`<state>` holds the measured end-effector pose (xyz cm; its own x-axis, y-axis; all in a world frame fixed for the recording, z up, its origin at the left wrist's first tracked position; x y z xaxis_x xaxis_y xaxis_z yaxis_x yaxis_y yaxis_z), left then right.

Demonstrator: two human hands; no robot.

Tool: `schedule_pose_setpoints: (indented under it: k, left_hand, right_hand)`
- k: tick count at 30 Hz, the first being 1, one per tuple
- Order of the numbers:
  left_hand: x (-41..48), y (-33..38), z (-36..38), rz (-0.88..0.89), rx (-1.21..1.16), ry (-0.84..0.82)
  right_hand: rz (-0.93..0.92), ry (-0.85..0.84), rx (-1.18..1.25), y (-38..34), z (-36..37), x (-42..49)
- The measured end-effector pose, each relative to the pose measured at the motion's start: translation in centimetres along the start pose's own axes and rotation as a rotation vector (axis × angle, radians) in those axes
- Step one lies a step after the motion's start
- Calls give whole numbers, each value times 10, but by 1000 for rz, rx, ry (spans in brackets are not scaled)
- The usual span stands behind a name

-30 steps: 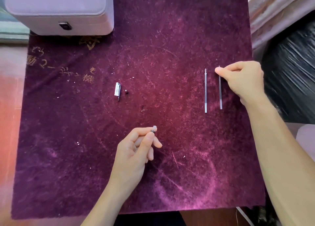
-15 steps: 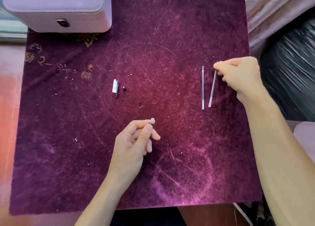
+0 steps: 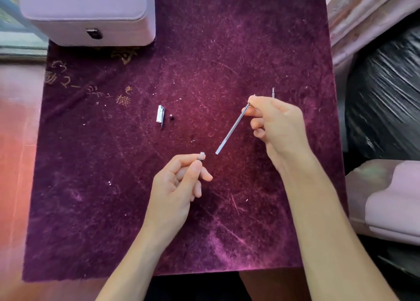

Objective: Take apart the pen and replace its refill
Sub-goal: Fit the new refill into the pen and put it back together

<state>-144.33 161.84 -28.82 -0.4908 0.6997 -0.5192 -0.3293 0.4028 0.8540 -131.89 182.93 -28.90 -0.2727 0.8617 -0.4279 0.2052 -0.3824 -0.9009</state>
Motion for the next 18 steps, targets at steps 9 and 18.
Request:
schedule_pose_setpoints:
  k: [9, 18]
  left_hand:
    - [-7, -4, -7, 16, -2, 9]
    - [-12, -6, -15, 12, -15, 3]
  right_hand:
    - [63, 31, 139, 17, 19, -22]
    - [70, 27, 149, 24, 23, -32]
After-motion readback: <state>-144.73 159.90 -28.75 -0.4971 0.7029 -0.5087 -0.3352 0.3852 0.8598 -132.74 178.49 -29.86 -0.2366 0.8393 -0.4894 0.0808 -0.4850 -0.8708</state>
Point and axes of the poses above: each hand's wrist, its own x-axis towards the middle knuckle, its own z-axis out of the palm, y = z × x, the point moved 10 cm from there along x, towards the middle knuckle, and after that the axes turned 8 degrees about -z, right-handed, at the moved point
